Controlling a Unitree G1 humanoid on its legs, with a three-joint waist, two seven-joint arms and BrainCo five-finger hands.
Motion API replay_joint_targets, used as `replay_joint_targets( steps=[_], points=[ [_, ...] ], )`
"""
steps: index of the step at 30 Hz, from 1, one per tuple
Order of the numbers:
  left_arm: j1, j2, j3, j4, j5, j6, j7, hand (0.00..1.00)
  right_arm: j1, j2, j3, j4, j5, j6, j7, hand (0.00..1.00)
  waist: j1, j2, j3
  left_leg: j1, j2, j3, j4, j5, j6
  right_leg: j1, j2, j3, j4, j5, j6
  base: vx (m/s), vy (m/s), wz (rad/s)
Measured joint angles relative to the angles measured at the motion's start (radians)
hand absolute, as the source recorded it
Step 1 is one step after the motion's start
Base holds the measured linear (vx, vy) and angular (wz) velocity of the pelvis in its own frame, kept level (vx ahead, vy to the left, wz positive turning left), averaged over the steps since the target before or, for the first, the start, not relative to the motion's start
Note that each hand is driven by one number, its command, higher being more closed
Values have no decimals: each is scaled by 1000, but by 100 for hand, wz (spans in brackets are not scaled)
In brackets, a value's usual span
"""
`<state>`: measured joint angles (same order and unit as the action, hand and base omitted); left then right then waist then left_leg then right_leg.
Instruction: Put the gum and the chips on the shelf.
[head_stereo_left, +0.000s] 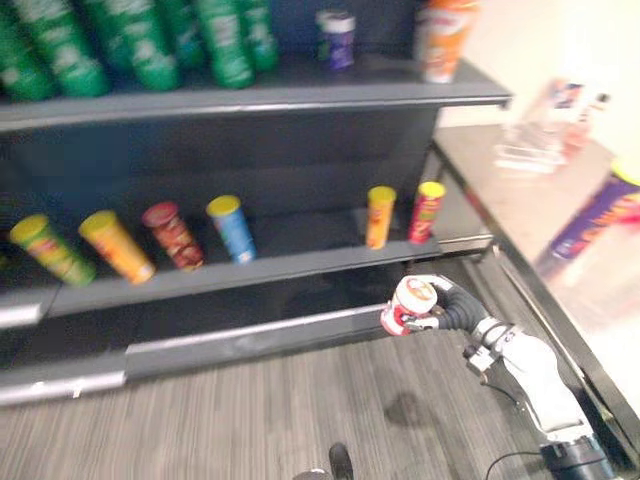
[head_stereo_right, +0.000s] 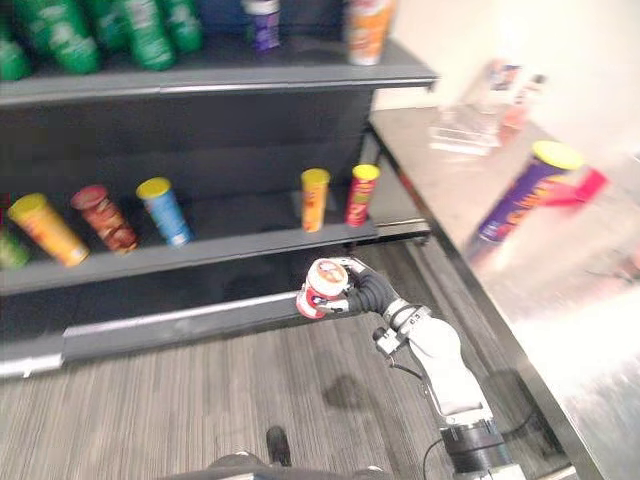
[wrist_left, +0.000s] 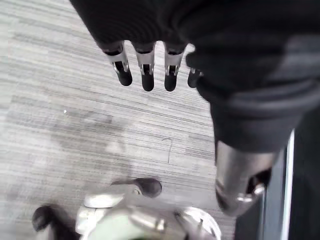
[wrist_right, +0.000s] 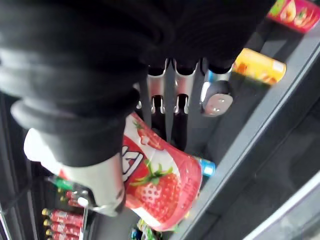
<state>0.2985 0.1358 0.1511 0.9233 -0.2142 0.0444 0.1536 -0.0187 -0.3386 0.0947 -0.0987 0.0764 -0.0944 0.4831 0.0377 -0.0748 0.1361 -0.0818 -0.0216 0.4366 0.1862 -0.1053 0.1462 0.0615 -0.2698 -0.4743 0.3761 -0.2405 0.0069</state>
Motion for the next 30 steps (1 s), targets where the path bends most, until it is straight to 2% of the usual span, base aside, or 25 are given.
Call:
replay_joint_targets(
  steps=[1,2,4,5,7,8,10,11,15,17,19,20,26,30],
  points=[
    [-10,6,-3,19,0,24,-1,0,26,-6,-17,-25,1,-19,-8,100,11,17,20,0,13,-82,75,-98,-57,6,15,68,3,-44,20,-6,46,109],
    [-7,-2,-27,7,1,35,-10,0,45,-18,-17,-23,1,-19,-12,100,-3,24,14,14,-9,-125,30,-65,-53,10,27,118,9,-45,30,-5,74,109],
    [-7,-5,-30,-6,1,46,-19,0,47,-25,-19,-16,2,-21,-16,100,-6,40,14,21,-16,-170,-20,-31,-70,13,45,134,-12,-36,41,5,87,90],
    [-5,-9,-31,-14,-1,59,-46,0,47,-29,-20,-2,7,-23,-18,100,-3,51,18,33,-24,-219,-81,15,-78,30,65,121,-72,-26,59,6,42,90],
    [2,-10,-29,-16,-12,82,-81,0,39,-27,-19,1,11,-23,-15,100,11,36,8,35,-30,-234,-120,37,-99,47,76,95,-151,-12,77,8,-40,79],
    [17,-13,-27,-15,-25,98,-95,0,18,-26,-17,16,12,-33,-14,100,26,37,9,36,-34,-234,-127,45,-107,60,83,93,-203,-3,87,9,-77,46],
    [38,-15,-21,-15,-57,97,-103,0,-19,-23,-16,46,12,-42,-13,100,45,32,5,44,-49,-243,-139,61,-101,74,94,96,-257,17,93,1,-72,29],
    [44,-19,-23,-15,-57,96,-102,0,-29,-22,-15,60,12,-44,-13,100,45,38,-2,53,-56,-258,-158,72,-106,91,95,90,-273,46,95,-1,-76,35],
    [58,-34,-10,-15,-56,73,-93,0,-41,-14,-7,75,11,-43,-7,100,45,63,-15,68,-55,-248,-213,85,-112,101,99,59,-297,85,110,-4,-77,25],
    [63,-50,8,-15,-55,71,-92,0,-41,-15,-10,75,11,-40,-8,100,42,67,-20,88,-45,-237,-263,140,-104,105,112,42,-297,89,115,39,-91,18],
    [63,-53,14,-17,-55,68,-91,0,-46,-12,-8,75,11,-36,-8,100,43,71,-22,102,-37,-235,-287,165,-91,110,122,41,-299,89,115,44,-82,3],
    [68,-50,3,-26,-44,66,-91,0,-66,5,2,79,10,-15,5,100,-8,73,-23,124,-34,-237,-290,167,-100,139,131,25,-323,80,103,17,-45,1],
    [67,-50,3,-27,-44,66,-91,0,-66,5,2,82,10,-15,5,100,-11,74,-22,128,-32,-228,-290,165,-101,138,131,38,-322,80,103,0,0,-4],
    [69,-50,2,-27,-21,67,-80,0,-65,4,-20,121,6,-14,-6,100,-28,75,-22,135,-28,-203,-291,157,-114,135,130,56,-314,80,103,-15,-7,-14]
  ],
)
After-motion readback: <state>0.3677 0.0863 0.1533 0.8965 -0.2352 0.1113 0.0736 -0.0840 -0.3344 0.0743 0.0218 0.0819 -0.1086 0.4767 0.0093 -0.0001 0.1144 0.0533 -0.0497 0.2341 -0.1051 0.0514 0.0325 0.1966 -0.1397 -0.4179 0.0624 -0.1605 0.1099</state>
